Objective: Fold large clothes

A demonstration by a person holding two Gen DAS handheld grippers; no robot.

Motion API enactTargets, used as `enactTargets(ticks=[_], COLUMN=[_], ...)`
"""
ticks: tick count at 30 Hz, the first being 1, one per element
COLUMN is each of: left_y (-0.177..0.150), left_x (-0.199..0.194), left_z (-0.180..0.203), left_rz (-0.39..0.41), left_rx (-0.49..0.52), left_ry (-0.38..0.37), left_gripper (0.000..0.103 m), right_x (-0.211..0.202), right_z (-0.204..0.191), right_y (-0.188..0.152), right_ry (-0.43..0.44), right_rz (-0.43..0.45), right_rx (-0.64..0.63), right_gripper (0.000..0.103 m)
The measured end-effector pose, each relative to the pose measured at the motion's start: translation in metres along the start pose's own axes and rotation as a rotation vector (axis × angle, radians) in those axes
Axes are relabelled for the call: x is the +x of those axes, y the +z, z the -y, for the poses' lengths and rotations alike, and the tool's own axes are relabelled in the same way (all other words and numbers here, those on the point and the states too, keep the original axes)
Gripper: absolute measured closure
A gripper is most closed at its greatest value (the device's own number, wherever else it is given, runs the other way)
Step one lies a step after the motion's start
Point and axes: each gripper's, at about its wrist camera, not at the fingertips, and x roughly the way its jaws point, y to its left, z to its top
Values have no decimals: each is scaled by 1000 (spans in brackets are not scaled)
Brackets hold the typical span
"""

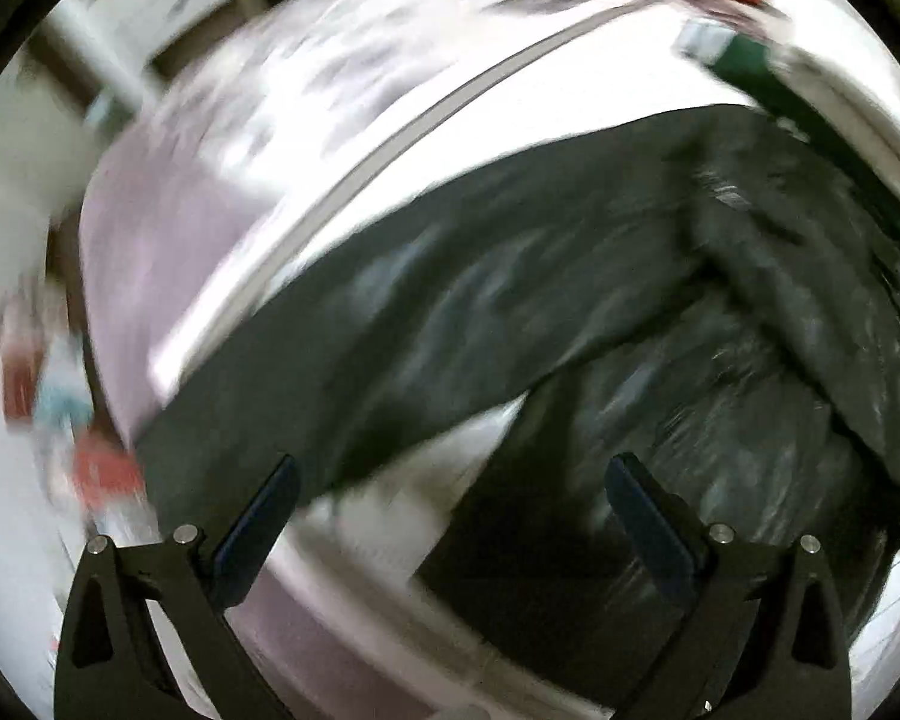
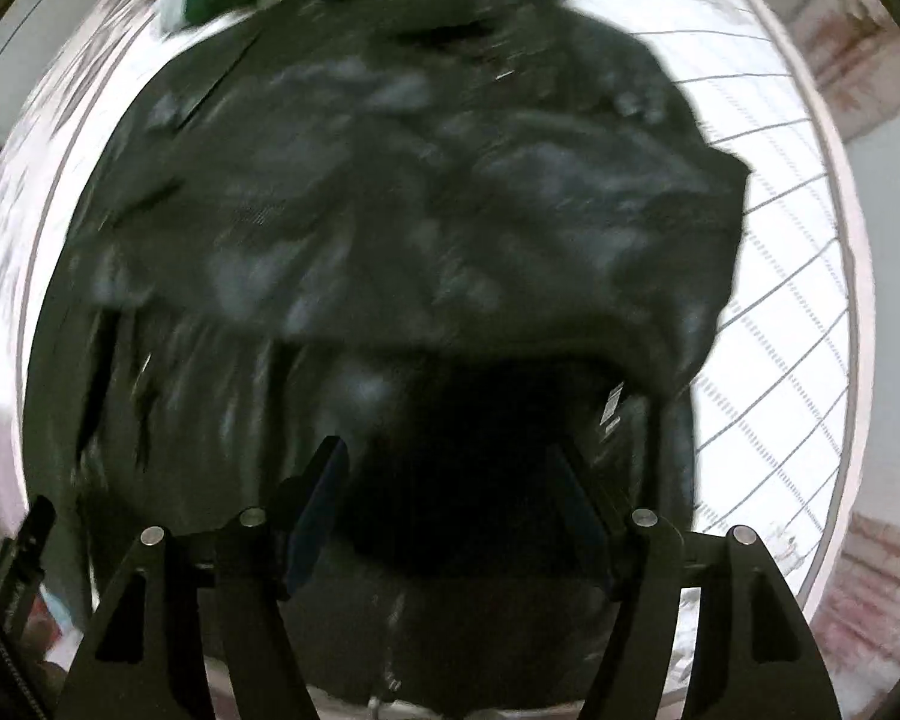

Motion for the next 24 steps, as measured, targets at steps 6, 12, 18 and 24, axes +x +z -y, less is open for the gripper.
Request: enactTargets(ticks=[6,12,18,24], left_y=[-40,-65,-44,-16], left_x=[41,73,75,71], left_z=[-100,-166,-196,-200], left_rz=[-134,-99,-11,47], left_rx=[-434,-803,-915,-841], left_ry=[-164,-279,-219,-53], left_gripper=[5,7,30,88], right_x=[17,34,46,51], right_z=[-56,-97,-124,-138], right_y=[-39,-68,-70,-54], right_ry=[-13,-44,-64,-81], right_rz=[-54,-83,-77,-71], right_rx=[-147,-215,-197,-186], right_gripper=[33,33,33,33])
